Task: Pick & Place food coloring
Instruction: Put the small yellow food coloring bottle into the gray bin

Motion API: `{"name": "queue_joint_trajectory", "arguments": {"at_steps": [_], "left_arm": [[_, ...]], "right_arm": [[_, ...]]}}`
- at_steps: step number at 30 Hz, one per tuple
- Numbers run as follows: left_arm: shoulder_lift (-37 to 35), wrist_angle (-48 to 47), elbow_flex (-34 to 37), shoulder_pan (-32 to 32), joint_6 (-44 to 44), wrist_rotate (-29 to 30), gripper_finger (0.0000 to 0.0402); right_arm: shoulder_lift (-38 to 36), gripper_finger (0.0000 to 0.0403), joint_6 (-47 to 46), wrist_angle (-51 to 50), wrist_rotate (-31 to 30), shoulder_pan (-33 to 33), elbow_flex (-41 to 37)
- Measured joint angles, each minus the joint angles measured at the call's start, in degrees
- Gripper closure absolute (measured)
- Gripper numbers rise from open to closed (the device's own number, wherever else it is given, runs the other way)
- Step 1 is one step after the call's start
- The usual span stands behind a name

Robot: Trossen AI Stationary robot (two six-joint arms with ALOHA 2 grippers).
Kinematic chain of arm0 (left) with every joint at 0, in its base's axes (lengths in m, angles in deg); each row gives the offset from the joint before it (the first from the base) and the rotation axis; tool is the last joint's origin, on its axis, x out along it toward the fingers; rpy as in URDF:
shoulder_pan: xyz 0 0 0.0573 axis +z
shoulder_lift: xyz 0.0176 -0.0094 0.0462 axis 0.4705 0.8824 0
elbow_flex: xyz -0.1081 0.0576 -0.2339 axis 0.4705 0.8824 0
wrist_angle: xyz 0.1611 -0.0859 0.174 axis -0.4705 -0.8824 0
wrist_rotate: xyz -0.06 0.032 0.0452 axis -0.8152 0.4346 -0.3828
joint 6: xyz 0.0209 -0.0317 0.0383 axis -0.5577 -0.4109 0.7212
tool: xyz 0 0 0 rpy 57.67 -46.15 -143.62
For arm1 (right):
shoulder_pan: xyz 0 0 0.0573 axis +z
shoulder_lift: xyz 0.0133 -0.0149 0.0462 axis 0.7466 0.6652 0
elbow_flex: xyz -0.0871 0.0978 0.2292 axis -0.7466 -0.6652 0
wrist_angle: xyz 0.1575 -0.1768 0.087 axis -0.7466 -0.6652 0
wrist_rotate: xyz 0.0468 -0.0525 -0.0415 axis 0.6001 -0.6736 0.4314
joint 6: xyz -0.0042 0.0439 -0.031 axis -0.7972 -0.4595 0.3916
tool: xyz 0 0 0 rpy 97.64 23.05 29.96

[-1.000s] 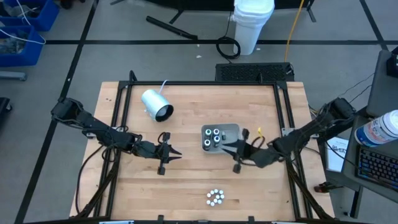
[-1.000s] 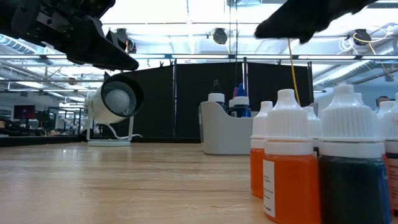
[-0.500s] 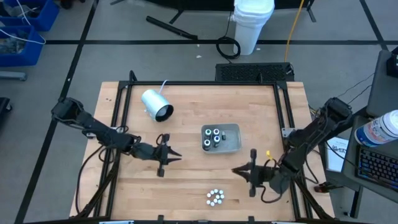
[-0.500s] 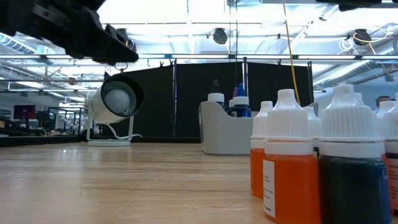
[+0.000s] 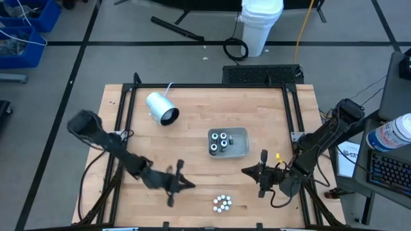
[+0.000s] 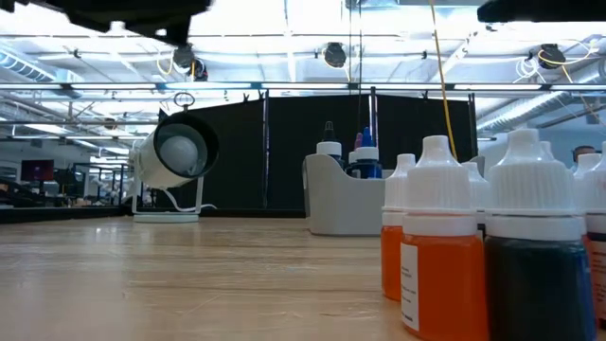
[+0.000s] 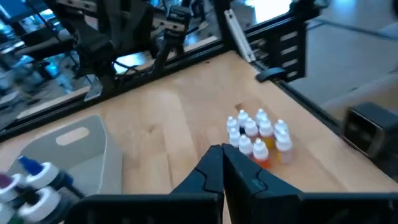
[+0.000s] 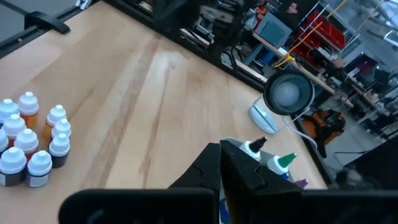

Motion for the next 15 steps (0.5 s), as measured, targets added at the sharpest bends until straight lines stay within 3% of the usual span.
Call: {"name": "queue_joint_trajectory", "arguments": {"at_steps": [3,7,11,15], "left_arm": [[8.1,-0.2,-7.2,-0.4,-2.0,4.9,0.039],[15.7,-2.8,-16.1,0.0,-12.1,10.7,0.0343],[19.5,-11.3,-23.6,0.9,-19.0,9.1,0.0282],[21.3,-20.8,-29.6,1.7,-23.6,3.3,0.0233]], "right_arm": [[-0.9,0.0401,-0.7,-0.1,0.7,0.7,-1.0],[-5.2,0.0402,-0.5,0.2,6.8,2.9,-4.3],[-12.6,0.0402,-3.6,3.0,9.0,6.6,-10.5],[-19.8,0.0402,-2.0,12.0,9.1,9.2,-18.0]]}}
